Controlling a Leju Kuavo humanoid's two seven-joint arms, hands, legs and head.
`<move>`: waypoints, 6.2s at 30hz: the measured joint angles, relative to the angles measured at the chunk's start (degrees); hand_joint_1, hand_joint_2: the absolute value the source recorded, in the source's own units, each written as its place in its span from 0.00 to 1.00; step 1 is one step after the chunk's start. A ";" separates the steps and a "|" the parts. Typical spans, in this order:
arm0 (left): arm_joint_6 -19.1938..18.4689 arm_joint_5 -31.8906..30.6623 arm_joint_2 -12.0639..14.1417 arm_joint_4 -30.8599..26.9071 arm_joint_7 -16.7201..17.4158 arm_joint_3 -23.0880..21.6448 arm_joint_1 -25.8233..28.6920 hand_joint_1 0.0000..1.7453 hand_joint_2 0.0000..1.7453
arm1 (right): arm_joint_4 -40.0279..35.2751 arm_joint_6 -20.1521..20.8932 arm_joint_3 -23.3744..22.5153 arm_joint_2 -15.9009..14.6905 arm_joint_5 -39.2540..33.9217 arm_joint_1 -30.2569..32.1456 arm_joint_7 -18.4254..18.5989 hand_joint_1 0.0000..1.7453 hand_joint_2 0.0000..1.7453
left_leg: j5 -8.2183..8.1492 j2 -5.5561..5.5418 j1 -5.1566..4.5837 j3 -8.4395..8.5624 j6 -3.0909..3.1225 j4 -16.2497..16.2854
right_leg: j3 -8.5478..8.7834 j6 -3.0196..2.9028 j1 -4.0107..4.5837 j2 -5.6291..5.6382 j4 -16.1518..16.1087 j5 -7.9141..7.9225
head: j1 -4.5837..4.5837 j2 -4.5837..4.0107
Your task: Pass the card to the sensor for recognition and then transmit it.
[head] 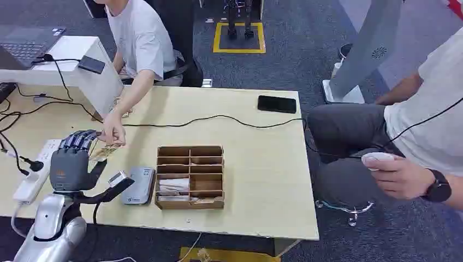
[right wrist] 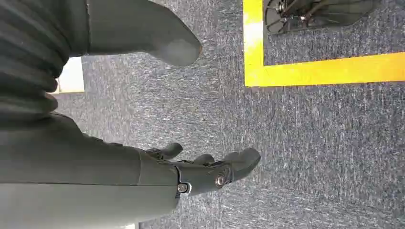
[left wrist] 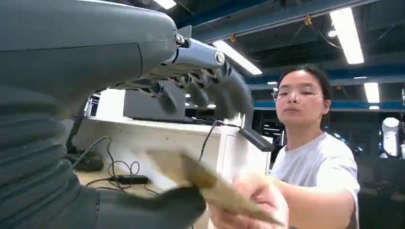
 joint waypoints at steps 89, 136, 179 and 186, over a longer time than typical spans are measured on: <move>-21.40 13.09 -7.39 2.71 7.19 -0.87 5.50 1.00 1.00 | -7.63 2.75 0.26 3.78 0.00 0.89 1.03 0.00 1.00 | 0.00 -0.02 0.00 0.09 0.00 0.00 | 0.12 0.00 -0.01 -0.02 0.01 0.00 | 0.00 0.00; -21.46 17.29 -10.54 9.20 6.07 -0.61 4.42 1.00 1.00 | -4.57 1.38 1.81 2.75 0.00 1.05 1.18 0.00 1.00 | 0.08 -0.26 0.00 0.32 -0.04 -0.02 | 0.45 0.00 -0.02 -0.28 0.01 -0.01 | 0.00 0.00; -3.37 32.50 -9.77 2.23 -13.42 1.64 -10.51 1.00 1.00 | 2.86 -3.06 5.81 -0.63 0.00 0.34 1.16 0.00 1.00 | 0.10 -0.27 0.02 0.18 -0.03 -0.01 | 0.26 -0.01 0.01 -0.27 0.02 0.00 | -0.02 0.00; -2.84 31.14 -8.61 4.18 -13.42 1.68 -13.15 1.00 1.00 | 3.69 -3.06 6.51 -1.27 0.02 0.38 1.86 0.00 1.00 | 0.09 -0.26 0.02 0.17 -0.03 -0.01 | 0.25 -0.01 0.01 -0.26 0.02 0.00 | 0.00 0.00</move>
